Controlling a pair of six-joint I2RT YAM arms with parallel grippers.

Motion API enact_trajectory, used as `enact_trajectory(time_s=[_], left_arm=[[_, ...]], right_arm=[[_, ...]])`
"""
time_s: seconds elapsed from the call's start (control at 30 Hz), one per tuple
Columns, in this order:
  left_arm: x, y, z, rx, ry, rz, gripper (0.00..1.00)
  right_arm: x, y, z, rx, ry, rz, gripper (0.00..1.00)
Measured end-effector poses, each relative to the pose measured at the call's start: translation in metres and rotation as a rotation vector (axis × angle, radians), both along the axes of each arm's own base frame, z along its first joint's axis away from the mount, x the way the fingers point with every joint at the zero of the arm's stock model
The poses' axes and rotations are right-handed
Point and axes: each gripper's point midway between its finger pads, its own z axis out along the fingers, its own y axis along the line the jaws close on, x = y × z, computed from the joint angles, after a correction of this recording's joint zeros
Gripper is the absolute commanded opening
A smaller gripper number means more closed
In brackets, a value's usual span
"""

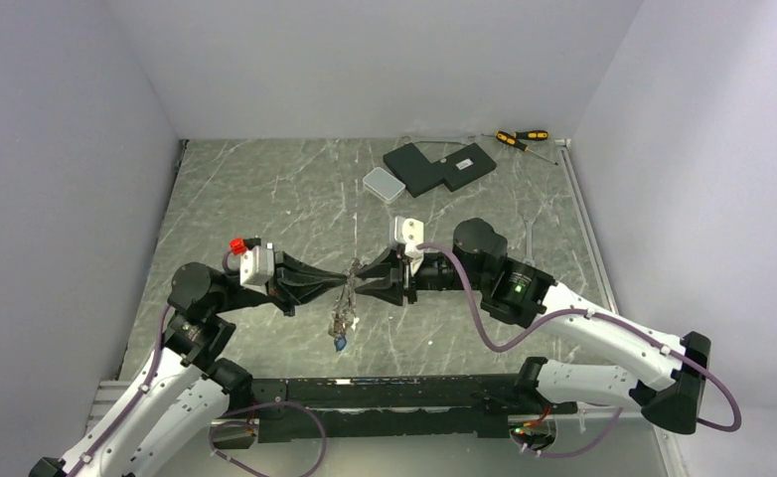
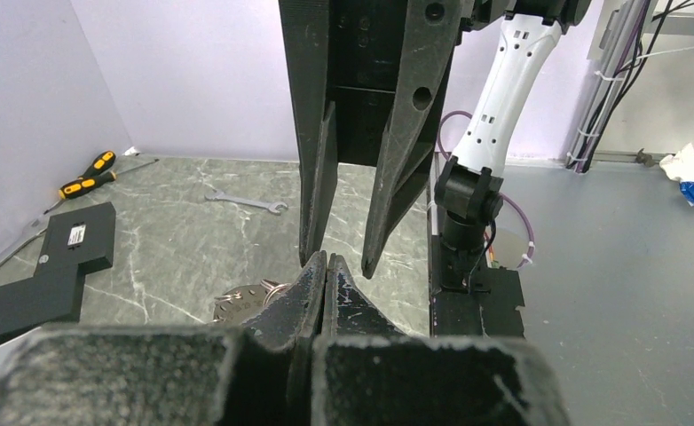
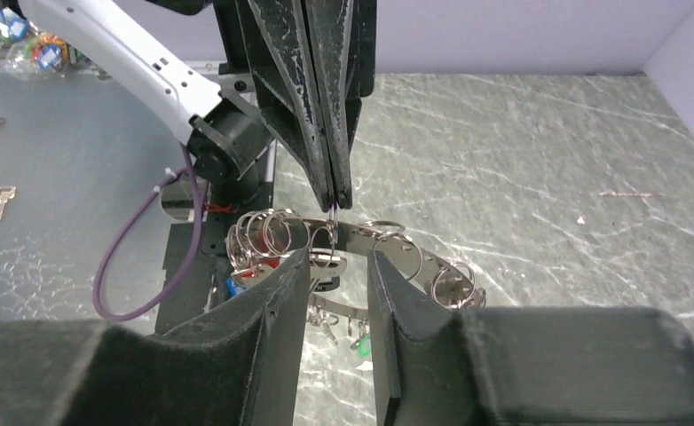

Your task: Put the keys on the keyring

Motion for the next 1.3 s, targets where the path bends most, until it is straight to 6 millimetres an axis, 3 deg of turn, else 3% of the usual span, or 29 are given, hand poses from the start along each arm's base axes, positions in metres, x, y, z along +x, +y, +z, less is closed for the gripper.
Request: enact_trajectory(time_s=[0.17,0.47,1.3], left_arm=[[0.002,0.001,0.001,-0.004,-0.003,0.007,0.00],[0.004,0.002,0.004,-0.017,0.001,0.021,0.00],[0.005,0.002,0.004,-0.018,0.004,0.027,0.00]], right_arm=[[0.001,0.003,0.005,0.028,-0.003,0.000,0.29],[0.001,0.012,-0.009,-0.005,0.039,0.023,0.28],[0.002,0.015,-0.004,0.022,0.043,0.025,0.19]])
